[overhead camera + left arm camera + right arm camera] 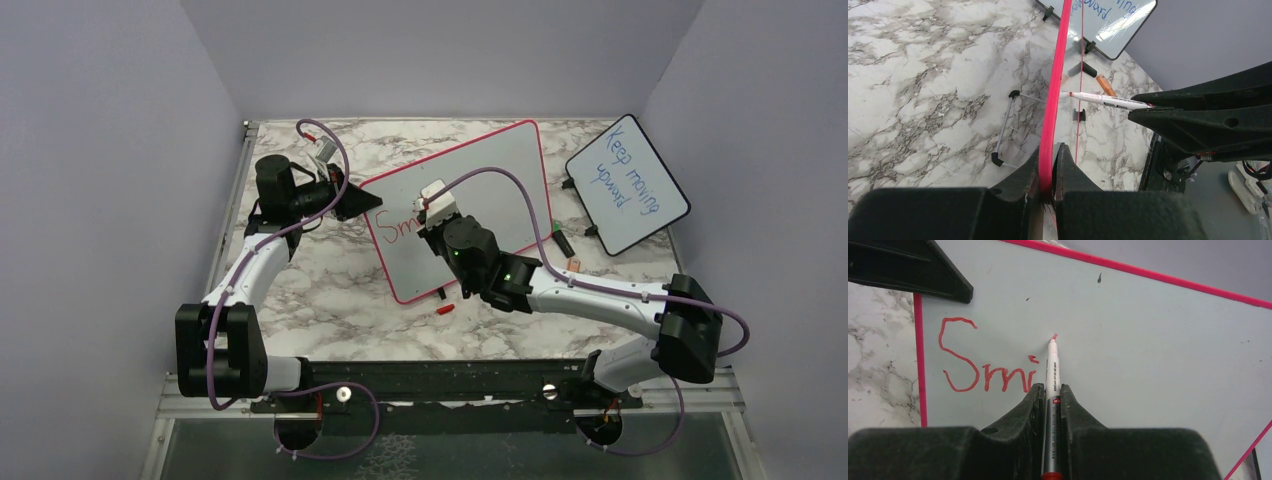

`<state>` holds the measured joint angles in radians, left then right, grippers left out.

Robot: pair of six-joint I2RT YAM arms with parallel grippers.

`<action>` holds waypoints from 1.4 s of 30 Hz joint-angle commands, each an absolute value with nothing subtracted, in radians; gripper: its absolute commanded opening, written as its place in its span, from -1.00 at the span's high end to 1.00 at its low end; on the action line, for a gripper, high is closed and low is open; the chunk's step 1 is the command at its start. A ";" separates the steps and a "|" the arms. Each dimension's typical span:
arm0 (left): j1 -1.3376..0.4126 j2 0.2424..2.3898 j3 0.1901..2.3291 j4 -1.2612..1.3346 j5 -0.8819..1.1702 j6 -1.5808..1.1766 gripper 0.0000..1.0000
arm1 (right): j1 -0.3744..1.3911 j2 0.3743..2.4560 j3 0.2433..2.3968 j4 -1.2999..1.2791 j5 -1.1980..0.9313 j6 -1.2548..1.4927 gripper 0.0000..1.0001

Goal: Write a sentence on the whiteboard

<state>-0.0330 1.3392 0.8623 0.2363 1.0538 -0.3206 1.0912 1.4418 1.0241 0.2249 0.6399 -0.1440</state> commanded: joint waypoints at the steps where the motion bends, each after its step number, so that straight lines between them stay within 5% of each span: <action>1: -0.052 1.365 0.848 0.167 0.974 -0.207 1.00 | 1.086 1.450 1.035 0.125 0.606 -0.096 0.98; 42: -0.053 1.366 0.848 0.167 0.971 -0.208 1.00 | 1.087 1.377 0.949 -0.030 0.557 -0.003 0.98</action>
<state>-0.0330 1.3411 0.8623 0.2359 1.0504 -0.3206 1.0920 1.3842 0.9733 0.0231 0.5629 -0.0147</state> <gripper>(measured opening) 0.094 0.165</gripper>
